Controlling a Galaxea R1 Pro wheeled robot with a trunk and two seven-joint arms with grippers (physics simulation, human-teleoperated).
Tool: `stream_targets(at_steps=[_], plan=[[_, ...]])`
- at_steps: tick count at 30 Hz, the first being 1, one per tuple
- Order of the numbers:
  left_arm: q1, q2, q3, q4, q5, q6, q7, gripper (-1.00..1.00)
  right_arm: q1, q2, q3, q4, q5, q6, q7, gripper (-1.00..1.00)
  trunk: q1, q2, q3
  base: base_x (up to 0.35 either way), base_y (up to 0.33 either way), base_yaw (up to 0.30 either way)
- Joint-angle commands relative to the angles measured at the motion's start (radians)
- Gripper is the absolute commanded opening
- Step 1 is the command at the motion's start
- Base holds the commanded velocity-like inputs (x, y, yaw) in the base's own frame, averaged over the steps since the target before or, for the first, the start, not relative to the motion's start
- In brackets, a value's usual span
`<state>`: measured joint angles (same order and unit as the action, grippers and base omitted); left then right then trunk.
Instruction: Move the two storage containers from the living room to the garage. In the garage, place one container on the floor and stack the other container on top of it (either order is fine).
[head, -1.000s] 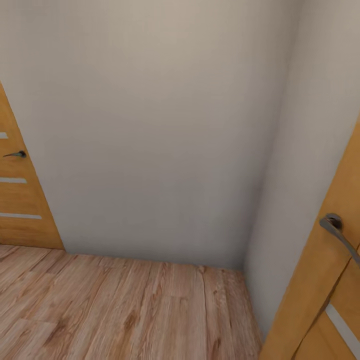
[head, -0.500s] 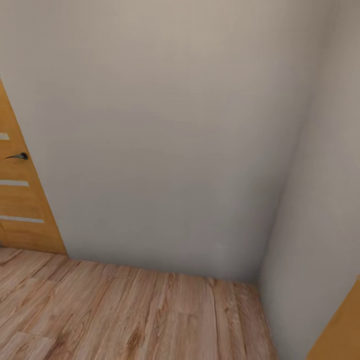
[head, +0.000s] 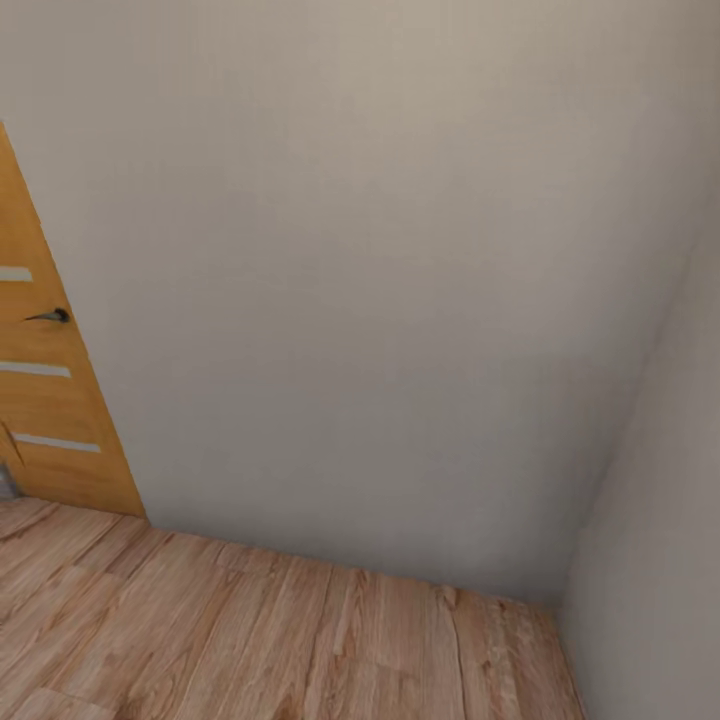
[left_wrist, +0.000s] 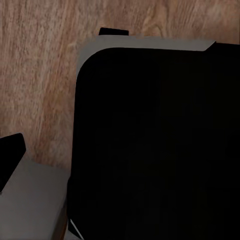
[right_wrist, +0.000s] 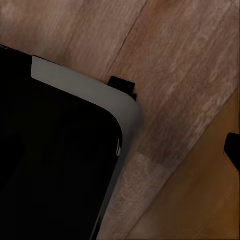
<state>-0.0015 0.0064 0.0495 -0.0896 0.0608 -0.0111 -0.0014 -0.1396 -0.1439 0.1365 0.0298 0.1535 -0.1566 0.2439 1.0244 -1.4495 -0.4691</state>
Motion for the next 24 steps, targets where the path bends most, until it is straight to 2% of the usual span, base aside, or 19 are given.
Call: stream_targets(at_steps=[1,7,15,20,24], plan=[[0.0,0.0,0.004,0.0,0.006,-0.001,0.0,1.0,-0.002,0.0,0.005,0.003,0.004,-0.007,0.0,1.0,0.001,0.0,-0.001,0.321,0.084,0.248],[0.0,0.0,0.005,-0.001,0.006,-0.001,0.0,1.0,-0.002,0.0,0.006,0.002,0.006,-0.007,-0.002,1.0,0.001,0.0,-0.001,0.321,0.083,0.263],[0.0,0.0,0.006,-0.001,0.005,-0.001,0.0,1.0,-0.002,0.003,0.005,0.002,0.005,-0.007,-0.055,1.0,0.001,0.0,-0.001,0.32,0.061,0.269],[0.0,0.0,0.006,-0.001,0.005,-0.001,0.0,1.0,-0.002,0.004,0.005,0.002,0.006,-0.007,-0.063,1.0,0.001,0.0,-0.001,0.3,0.007,0.276],[0.0,-0.001,0.006,-0.001,0.005,-0.001,0.001,1.0,-0.002,0.005,0.003,0.002,0.003,-0.008,-0.098,1.0,0.001,0.0,-0.001,0.053,0.0,0.298]])
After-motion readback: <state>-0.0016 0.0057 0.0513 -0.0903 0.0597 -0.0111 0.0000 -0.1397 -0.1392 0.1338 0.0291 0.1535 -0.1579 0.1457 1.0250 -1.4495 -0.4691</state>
